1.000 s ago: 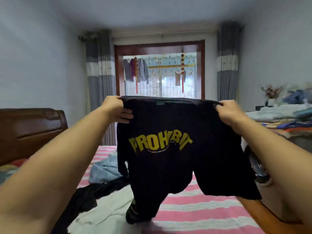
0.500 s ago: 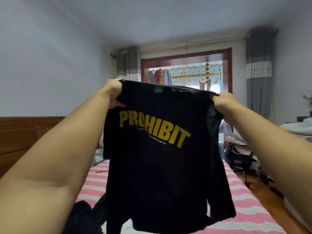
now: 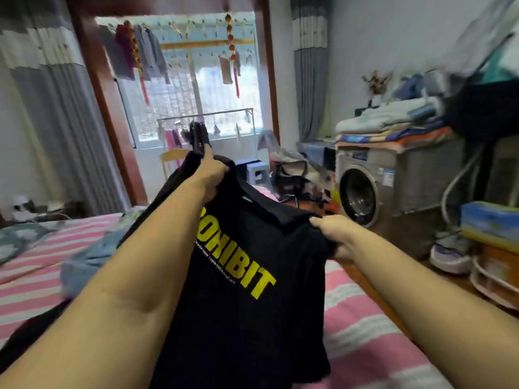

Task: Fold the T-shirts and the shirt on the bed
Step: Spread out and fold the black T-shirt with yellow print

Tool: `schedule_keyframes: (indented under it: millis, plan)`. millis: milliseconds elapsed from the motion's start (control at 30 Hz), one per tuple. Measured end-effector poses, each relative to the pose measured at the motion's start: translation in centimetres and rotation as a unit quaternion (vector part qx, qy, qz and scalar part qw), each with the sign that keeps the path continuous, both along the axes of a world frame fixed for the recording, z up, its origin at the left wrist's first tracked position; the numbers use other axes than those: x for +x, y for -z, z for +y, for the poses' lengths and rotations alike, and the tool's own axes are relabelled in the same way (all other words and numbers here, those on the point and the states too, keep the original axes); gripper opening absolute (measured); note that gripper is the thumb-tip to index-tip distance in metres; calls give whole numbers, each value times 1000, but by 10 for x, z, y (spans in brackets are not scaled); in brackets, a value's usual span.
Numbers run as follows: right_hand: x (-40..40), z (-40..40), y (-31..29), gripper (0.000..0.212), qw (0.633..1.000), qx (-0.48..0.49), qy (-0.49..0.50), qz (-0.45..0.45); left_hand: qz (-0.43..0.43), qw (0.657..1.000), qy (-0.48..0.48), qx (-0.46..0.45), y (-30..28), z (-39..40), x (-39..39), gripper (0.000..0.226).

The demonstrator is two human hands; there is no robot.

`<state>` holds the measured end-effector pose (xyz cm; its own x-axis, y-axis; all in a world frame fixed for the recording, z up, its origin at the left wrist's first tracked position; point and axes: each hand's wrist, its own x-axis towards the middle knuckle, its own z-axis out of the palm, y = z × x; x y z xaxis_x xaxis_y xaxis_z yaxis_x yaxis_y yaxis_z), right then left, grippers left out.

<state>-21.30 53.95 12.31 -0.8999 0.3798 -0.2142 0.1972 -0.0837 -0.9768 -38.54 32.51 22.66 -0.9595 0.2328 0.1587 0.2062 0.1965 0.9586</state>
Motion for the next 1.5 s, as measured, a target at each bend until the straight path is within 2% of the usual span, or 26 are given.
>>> schedule_keyframes:
  millis: [33,100,133,200,267,333,433,500,567,633,733,833,933,1000,1033,1100,1167,1233,1267,1300,1333,1367,1433,1500]
  plan:
    - [-3,24,24,24,999,-11,27,-22,6,998,32,-46,26,35,-6,87]
    - [5,55,61,22,996,4,57,-67,25,976,74,-203,79,85,10,91]
    - [11,70,87,18,992,35,67,-98,32,951,99,-291,118,100,26,85]
    - [24,89,135,16,974,135,76,-166,50,916,123,-379,197,99,62,72]
    - [34,98,188,41,953,213,63,-208,75,906,150,-388,286,59,113,70]
    - [52,92,229,55,934,284,44,-211,103,895,152,-407,360,-5,172,69]
    - [83,60,265,63,897,405,65,-162,158,871,115,-450,412,-105,272,66]
    - [103,40,280,62,873,460,79,-140,181,839,88,-505,431,-159,313,72]
    - [110,31,282,62,867,445,131,-181,159,816,57,-553,441,-200,328,75]
    - [101,33,279,70,877,362,189,-254,116,799,47,-589,448,-227,330,84]
    - [84,35,280,79,893,243,208,-316,86,774,52,-625,447,-237,324,96]
    - [72,43,286,56,938,109,220,-246,109,770,46,-627,435,-235,322,84]
    - [65,54,265,51,951,45,270,-141,93,795,-8,-599,414,-248,313,53]
    - [70,50,234,49,950,24,301,-77,80,823,-109,-552,393,-261,299,39]
    - [74,46,219,41,949,28,309,-47,76,837,-163,-517,379,-268,290,34]
    - [85,41,204,24,950,41,311,-5,84,836,-257,-477,349,-283,274,26]
    - [103,37,203,22,961,4,274,-20,97,823,-298,-473,332,-293,267,23]
    - [131,33,211,21,971,-76,196,-111,48,835,-323,-443,341,-295,271,31]
    - [148,29,213,17,966,-110,157,-175,-13,855,-339,-393,351,-294,277,39]
    - [165,26,213,22,956,-131,124,-232,-93,880,-353,-303,361,-289,286,44]
    - [180,26,214,28,945,-155,100,-271,-170,901,-358,-179,369,-283,295,47]
    - [192,28,215,31,937,-175,84,-290,-232,907,-349,-38,377,-276,305,50]
    - [207,32,214,29,933,-203,86,-284,-316,872,-328,179,387,-261,325,59]
    - [211,33,212,22,941,-192,120,-252,-302,854,-339,254,393,-250,336,56]
